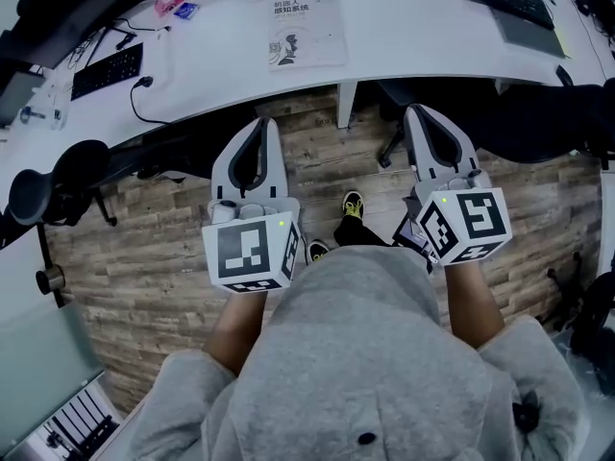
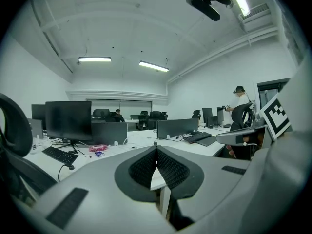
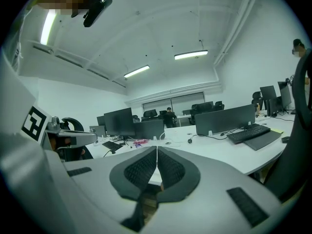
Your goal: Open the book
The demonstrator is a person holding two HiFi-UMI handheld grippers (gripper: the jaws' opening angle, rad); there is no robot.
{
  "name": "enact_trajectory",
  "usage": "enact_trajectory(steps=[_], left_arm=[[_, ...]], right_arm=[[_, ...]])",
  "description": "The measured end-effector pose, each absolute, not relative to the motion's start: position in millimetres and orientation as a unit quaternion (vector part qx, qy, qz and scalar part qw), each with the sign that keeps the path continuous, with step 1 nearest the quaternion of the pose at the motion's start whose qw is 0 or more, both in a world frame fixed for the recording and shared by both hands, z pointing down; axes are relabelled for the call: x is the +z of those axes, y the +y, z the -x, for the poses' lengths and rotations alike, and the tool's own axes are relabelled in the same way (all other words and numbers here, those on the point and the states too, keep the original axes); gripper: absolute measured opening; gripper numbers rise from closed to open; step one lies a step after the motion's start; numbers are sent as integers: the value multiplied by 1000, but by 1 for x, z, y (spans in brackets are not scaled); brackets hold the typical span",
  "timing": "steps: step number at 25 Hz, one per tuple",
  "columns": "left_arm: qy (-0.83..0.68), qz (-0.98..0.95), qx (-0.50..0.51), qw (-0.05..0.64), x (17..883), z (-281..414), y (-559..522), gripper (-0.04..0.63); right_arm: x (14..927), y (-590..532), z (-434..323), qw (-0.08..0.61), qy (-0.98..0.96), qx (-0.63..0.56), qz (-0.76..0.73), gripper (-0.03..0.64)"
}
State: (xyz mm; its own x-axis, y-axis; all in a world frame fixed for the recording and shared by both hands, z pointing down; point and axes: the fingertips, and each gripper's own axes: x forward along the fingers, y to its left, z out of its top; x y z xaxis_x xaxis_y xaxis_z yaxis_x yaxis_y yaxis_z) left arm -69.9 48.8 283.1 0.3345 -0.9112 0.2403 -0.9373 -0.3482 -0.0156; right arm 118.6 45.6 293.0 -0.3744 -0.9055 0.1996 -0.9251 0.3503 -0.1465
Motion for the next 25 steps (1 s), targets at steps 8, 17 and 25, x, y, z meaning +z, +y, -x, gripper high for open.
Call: enact_trajectory(steps=[8,17,25], left_arm=[[-573,-811,104,55,277,57,34,9],[-590,-800,101,43,271,47,22,9],[-594,-797,102,37,269,33,17,9]], right_arm=[[281,29,-140,28,-824,113,-555,28],[256,11,-157,91,-849,54,-518,28],[254,2,-172,80,-849,57,-519,28]])
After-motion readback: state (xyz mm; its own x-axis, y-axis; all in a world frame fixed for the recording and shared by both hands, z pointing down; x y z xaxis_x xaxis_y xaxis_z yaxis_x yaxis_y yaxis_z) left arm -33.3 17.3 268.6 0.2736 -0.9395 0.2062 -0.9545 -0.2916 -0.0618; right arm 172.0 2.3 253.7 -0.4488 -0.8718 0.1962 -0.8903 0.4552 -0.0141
